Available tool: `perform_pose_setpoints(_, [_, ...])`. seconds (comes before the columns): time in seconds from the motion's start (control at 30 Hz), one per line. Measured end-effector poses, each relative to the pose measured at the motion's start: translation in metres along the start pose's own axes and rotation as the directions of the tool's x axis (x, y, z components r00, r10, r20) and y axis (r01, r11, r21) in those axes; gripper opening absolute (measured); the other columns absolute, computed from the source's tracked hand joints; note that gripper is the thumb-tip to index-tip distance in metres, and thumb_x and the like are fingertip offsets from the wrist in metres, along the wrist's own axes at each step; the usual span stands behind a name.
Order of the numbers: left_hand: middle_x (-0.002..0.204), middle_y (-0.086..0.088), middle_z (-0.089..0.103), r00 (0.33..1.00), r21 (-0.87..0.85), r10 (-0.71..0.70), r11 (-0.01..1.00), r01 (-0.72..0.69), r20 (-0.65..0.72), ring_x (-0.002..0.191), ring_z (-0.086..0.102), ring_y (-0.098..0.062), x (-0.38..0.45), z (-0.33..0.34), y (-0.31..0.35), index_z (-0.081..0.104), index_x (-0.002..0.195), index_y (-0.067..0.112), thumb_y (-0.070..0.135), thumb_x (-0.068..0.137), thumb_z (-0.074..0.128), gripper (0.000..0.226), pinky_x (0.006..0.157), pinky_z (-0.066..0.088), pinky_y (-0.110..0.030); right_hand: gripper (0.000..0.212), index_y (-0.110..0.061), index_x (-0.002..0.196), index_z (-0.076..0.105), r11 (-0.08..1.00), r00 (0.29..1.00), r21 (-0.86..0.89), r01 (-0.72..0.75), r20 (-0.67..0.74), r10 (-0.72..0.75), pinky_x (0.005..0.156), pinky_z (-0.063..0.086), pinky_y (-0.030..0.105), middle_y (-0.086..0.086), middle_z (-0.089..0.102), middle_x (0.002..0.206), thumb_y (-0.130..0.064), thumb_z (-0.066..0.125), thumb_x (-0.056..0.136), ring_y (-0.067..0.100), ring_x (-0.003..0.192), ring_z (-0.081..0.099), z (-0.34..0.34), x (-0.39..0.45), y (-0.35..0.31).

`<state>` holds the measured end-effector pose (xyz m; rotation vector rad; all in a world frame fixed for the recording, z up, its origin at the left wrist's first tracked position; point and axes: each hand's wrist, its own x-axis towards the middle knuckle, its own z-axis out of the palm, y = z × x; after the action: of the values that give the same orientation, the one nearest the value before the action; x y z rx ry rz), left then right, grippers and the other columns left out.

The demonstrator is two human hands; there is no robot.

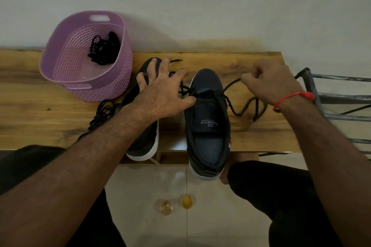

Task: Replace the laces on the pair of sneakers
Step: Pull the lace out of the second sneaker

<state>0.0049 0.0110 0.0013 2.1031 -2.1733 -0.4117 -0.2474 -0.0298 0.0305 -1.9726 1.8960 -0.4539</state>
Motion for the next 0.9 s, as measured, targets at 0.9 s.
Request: perform_pose_setpoints(0.9, [0.167,0.003,-0.005,0.998,-0.048,-0.013,0.999,0.017,0.069,0.151,-0.012,-0.034,0.001,-0.003,0.009,0.032,0.149,0.05,0.048,0.083,0.072,0.076,0.118,0.004,-0.066,0.033,-0.04,0.124,0.059,0.973,0.953,-0.193,0.13,0.296,-0.069,0.108,0.039,0.055,-0.003,0.042,0.148,-0.038,0.059,0.091,0.031,0.135,0.038,0.035,-0.018,-0.023])
